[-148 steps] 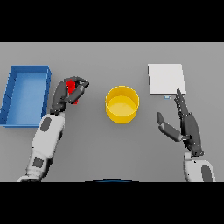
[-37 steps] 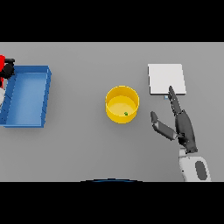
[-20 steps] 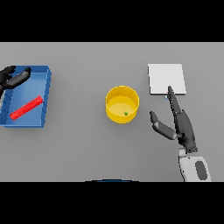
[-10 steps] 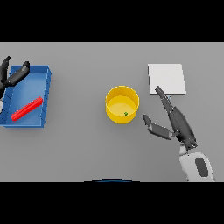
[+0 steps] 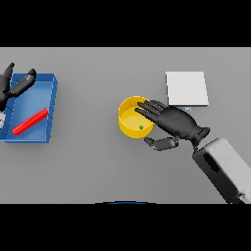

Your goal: Pick up the red beaker and tilt it to pour out 1 green nut into yellow bowl. Pick up the yellow bowl and place it on the metallic measuring scale.

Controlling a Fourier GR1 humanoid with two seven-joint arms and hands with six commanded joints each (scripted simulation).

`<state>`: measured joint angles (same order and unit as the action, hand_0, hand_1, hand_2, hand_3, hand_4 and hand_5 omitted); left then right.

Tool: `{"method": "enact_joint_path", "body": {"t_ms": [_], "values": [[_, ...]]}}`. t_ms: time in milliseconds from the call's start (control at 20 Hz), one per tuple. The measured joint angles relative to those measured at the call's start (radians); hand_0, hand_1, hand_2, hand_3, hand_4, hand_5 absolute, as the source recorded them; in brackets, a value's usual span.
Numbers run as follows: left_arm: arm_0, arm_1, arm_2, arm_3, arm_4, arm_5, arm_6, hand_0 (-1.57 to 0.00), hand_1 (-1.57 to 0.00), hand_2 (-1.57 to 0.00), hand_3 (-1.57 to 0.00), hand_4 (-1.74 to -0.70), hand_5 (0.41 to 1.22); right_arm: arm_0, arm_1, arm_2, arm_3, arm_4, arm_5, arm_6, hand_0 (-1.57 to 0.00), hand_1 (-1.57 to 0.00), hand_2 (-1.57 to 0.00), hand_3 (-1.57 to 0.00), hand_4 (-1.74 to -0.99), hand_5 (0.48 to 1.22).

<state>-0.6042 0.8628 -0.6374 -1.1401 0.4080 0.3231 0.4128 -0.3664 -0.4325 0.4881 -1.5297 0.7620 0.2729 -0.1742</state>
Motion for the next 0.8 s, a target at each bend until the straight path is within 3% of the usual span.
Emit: {"method": "enact_joint_path", "body": {"t_ms": [250,550,800], "values": [[0.018,0.006,0.010,0.000,0.012,-0.005,-0.025,0.00,0.00,0.00,0.00,-0.72,0.688,-0.127,-0.020,0.095,0.105,0.070,0.083,-0.068,0.00,0.00,0.00,0.00,-1.219,0.705],[0.015,0.004,0.020,-0.002,0.023,-0.001,-0.024,0.00,0.00,0.00,0.00,-0.72,0.687,-0.244,0.025,0.185,0.256,0.144,0.135,-0.045,0.00,0.00,0.00,0.00,-1.239,0.705],[0.030,0.017,0.029,-0.006,0.036,-0.016,-0.043,0.00,0.00,0.00,0.00,-0.72,0.684,-0.301,0.036,0.226,0.320,0.170,0.187,-0.053,0.00,0.00,0.00,0.00,-1.275,0.735]]}}
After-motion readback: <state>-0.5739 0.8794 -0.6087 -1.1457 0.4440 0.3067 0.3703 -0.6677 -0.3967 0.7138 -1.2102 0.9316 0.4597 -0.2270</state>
